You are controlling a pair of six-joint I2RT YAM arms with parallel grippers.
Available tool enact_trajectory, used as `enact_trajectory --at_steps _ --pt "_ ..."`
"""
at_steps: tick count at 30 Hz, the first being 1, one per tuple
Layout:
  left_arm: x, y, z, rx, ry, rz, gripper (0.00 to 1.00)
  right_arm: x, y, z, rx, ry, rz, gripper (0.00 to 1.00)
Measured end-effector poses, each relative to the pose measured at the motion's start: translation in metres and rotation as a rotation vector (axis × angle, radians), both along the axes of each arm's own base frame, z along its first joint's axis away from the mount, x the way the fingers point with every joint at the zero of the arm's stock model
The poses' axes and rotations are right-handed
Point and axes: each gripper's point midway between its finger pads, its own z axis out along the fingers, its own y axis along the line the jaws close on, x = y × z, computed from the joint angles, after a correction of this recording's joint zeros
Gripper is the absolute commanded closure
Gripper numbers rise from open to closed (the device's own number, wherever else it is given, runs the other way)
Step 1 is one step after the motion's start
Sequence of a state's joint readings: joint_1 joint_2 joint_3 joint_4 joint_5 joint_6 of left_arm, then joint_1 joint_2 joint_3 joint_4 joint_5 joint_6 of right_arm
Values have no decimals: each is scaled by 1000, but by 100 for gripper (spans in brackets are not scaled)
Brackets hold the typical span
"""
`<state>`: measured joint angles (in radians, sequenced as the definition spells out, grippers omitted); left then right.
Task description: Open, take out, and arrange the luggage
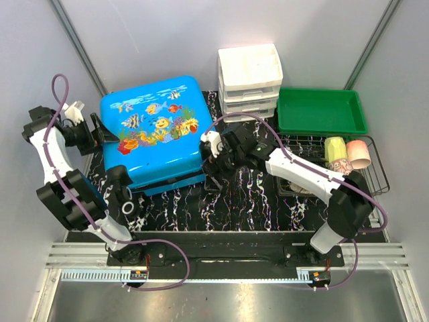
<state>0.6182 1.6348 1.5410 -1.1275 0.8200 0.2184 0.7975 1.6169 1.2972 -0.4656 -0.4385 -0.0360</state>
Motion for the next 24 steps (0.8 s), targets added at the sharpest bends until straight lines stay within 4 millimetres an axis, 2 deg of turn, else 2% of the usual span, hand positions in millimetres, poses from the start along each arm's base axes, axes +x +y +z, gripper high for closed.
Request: enact_trajectory --at_steps 3,5,8,9,10,13,15,16,18,19,22,24 --pt "11 4 9 64 -41 -38 4 -21 -1 10 0 13 110 1" --pt "14 3 13 98 -57 -61 2 -19 -4 22 23 16 133 4" --pt "9 3 18 148 -66 -83 2 11 -18 50 82 -10 92 11" --pt "6 3 19 164 -65 -86 2 23 -22 58 97 -32 73 19" --pt "3 4 21 186 -68 -88 2 35 -27 66 112 -60 50 21" --pt "-11 0 29 240 -85 -97 2 61 -41 76 124 -118 -1 31" --pt "-21 -3 34 271 -103 -102 2 65 -44 69 112 -133 -10 36" --pt "-26 -5 37 284 -112 -105 2 65 -44 62 107 -147 -14 42" --pt "-33 -9 42 302 -126 -110 2 58 -52 41 84 -146 -27 46" --pt "-36 -11 44 307 -131 -114 2 54 -57 28 86 -156 -35 52" --pt "-40 -15 44 309 -131 -126 2 31 -80 -14 70 -159 -69 56" --pt "-41 -16 43 306 -125 -130 2 23 -89 -31 78 -166 -95 56"
